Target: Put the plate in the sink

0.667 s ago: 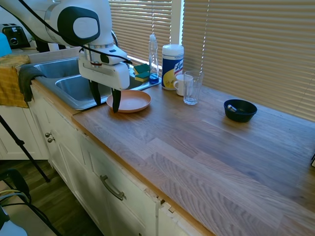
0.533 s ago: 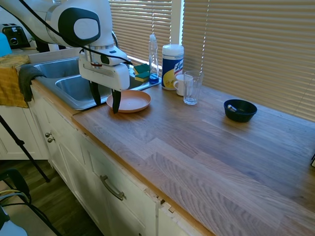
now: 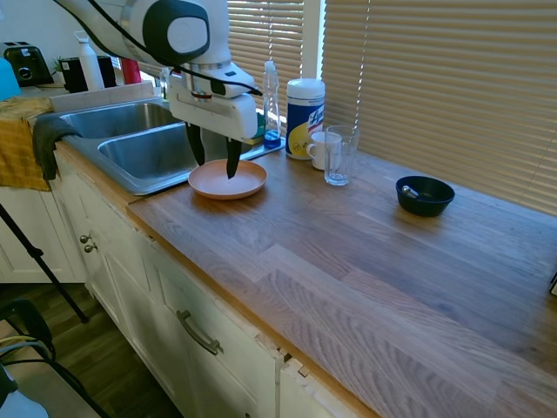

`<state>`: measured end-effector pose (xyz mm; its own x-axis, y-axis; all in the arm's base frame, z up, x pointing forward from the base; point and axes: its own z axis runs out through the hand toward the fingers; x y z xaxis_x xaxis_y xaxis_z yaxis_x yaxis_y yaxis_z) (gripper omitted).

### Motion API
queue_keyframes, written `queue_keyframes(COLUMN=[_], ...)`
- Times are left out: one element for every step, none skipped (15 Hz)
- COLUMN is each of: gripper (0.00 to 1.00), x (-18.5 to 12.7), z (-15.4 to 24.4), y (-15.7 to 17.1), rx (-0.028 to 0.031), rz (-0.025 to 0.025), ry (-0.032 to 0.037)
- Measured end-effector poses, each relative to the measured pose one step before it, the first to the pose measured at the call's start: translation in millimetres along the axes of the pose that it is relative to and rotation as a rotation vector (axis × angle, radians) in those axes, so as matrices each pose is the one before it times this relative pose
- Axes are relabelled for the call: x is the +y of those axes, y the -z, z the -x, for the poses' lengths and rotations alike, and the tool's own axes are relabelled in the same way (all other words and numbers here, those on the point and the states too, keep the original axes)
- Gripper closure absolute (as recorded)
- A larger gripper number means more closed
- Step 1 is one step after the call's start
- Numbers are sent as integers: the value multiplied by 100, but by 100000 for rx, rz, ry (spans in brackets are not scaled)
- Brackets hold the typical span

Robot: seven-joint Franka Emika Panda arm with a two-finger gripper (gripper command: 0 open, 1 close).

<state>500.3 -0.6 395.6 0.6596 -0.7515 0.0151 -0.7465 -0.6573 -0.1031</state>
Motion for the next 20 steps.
queue_keyframes(gripper=[0,0,0,0,0,0,0,0,0,0,0,100,100,100,100,100,100,100,100,100], x=[-632,-498,-446,-250,-142,-127,2,73,19,102,44,40,86,22,56,31,-54,-97,-70,-55], z=[-1058,-947,-997,-949,-906,-855,-729,-531,-343,-229,-80,-4,-13,13,22,12,-16,-54,-34,-57], y=[-740,-843,-1037,-1064,-967,-853,-730,-643,-481,-299,-70,6,-19,2,-24,20,2,-20,-55,-130], rx=[-845,-1020,-575,-584,-621,-937,-1285,-1635,-1706,-1532,-1155,-1150,-1092,-1049,-1224,-1117,-592,-546,-628,-762], rz=[247,162,-107,-183,-249,-849,-1282,-1180,-1393,-1473,-1265,-966,-844,-830,-786,-364,-198,-385,-317,-517], ry=[453,163,-20,-33,-100,244,350,295,190,434,315,122,202,206,234,301,27,-79,-98,-361])
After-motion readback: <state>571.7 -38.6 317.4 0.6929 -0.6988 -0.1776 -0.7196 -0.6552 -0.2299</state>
